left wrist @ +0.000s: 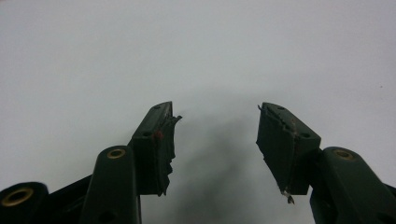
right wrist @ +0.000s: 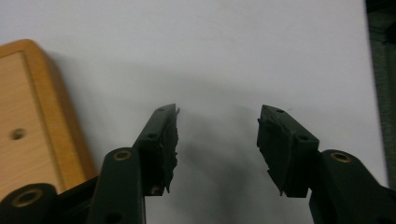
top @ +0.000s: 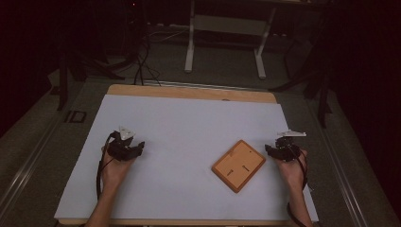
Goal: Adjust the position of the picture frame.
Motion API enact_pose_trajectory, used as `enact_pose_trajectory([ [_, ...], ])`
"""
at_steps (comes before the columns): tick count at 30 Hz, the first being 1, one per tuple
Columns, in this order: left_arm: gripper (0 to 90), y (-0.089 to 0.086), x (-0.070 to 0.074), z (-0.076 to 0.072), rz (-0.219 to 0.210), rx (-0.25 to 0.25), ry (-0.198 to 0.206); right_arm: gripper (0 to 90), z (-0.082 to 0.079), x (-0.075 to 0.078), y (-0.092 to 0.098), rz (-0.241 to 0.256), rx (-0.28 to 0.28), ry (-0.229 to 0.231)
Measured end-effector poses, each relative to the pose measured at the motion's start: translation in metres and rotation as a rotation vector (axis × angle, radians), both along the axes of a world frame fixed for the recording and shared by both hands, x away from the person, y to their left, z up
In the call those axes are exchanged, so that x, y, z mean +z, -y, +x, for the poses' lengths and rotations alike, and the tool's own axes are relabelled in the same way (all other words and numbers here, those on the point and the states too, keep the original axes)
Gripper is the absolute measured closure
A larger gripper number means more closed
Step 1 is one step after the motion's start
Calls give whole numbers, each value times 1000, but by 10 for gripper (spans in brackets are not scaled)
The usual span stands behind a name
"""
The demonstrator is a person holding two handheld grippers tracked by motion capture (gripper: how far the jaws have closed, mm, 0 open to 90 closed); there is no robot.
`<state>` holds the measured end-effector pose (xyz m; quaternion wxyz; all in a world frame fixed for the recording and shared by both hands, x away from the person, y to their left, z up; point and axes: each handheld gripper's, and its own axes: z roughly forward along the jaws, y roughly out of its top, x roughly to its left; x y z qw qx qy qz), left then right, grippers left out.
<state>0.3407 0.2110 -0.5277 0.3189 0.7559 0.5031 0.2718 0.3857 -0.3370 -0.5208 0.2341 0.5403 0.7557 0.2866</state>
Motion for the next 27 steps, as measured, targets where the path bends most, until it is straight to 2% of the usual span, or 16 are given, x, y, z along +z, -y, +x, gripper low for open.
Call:
enact_pose_trajectory([
  [1,464,2,1,-1,5,-2,7,492,0,0,0,0,0,0],
  [2,484,6,2,-2,-7,-14,17,512,-1,2,-3,0,36,-4],
  [4,484,8,2,-2,-9,-19,17,515,-1,3,-5,-4,52,-5],
  [6,484,9,2,-3,-9,-29,11,521,-2,5,-7,-5,70,-3],
  [7,484,11,1,-3,-14,-43,-21,531,-2,8,-10,-1,91,-5],
  [8,485,12,0,-4,-9,-48,-28,565,-3,12,-13,39,158,-30],
  [9,490,13,-1,-4,-7,-54,-30,570,-3,15,-16,49,190,-34],
  [14,496,15,-1,-5,-16,-64,-30,600,-2,25,-30,-12,313,-51],
  [18,478,16,-4,-4,-1,-71,-53,611,1,29,-39,-43,366,-66],
  [22,474,18,-6,-4,6,-75,-55,642,3,32,-46,-28,405,-89],
  [27,474,19,-5,-5,8,-79,-52,684,3,34,-57,-38,460,-123],
])
